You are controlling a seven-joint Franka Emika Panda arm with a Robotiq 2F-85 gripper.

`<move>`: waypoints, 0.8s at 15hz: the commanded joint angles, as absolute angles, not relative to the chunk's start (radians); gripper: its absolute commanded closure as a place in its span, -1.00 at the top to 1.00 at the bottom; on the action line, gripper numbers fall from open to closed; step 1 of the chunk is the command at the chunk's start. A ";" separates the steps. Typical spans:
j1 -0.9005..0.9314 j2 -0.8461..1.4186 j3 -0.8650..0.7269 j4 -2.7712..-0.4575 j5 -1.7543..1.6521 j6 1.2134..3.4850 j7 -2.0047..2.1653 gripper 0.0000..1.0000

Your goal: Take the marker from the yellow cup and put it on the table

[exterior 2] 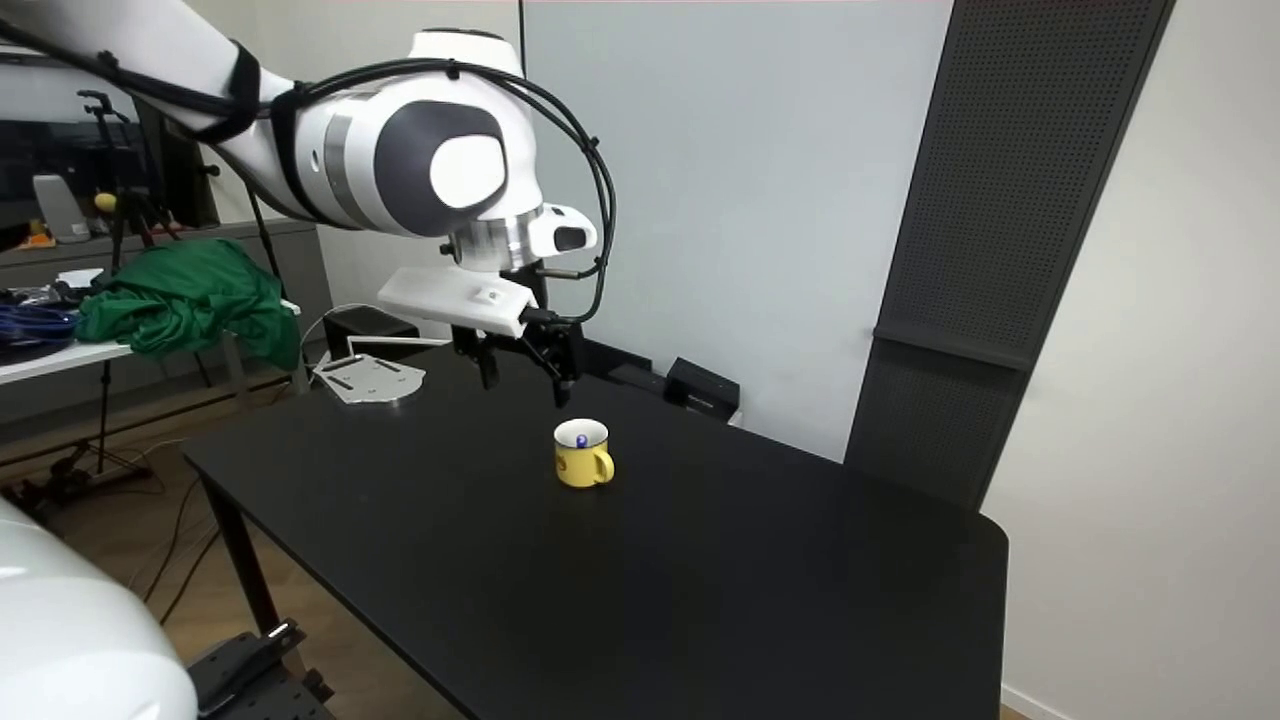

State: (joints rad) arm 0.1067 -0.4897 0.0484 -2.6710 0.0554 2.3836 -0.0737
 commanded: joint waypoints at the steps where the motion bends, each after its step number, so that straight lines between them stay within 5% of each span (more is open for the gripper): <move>1: 0.089 -0.439 0.100 -2.690 0.007 2.508 0.000 1.00; 7: 0.005 -0.170 0.281 -2.654 -0.249 2.762 0.319 1.00; 12: -0.057 0.020 0.368 -2.534 -0.584 2.709 0.673 1.00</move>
